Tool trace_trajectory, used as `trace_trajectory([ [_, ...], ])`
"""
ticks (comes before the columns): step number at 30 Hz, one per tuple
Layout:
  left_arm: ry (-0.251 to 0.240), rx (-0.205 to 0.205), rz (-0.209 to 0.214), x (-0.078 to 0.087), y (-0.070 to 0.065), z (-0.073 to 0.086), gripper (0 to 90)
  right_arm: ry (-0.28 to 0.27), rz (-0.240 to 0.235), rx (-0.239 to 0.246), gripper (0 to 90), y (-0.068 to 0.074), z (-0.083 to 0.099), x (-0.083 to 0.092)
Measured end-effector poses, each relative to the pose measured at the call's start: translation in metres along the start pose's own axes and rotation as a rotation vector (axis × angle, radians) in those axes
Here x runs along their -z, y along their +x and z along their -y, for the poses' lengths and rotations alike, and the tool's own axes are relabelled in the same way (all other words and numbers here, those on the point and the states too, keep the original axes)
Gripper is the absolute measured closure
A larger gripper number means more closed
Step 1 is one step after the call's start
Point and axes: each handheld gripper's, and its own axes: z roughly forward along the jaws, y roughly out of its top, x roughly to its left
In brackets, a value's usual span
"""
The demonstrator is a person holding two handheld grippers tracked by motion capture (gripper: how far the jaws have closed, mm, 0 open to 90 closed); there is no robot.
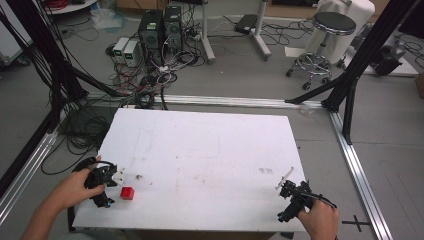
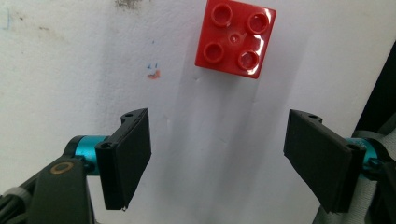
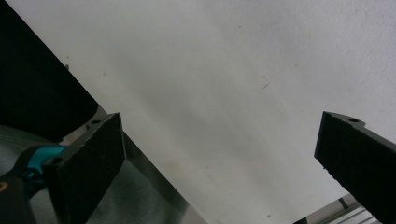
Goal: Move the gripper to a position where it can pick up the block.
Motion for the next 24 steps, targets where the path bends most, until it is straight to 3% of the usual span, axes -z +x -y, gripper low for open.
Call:
trace_trajectory([
  [15,-0.002,-0.061,0.027,-0.003,0.004,-0.011,23.4,-0.004,-0.002,0.001,1.1,0.0,0.0,0.001],
  [21,0.003,-0.118,0.048,-0.007,0.003,-0.019,23.4,-0.006,-0.001,0.0,1.1,0.0,0.001,0.001],
  [24,0.005,-0.127,0.047,-0.01,0.002,-0.022,23.4,-0.009,-0.002,-0.002,1.1,0.0,0.0,0.001],
])
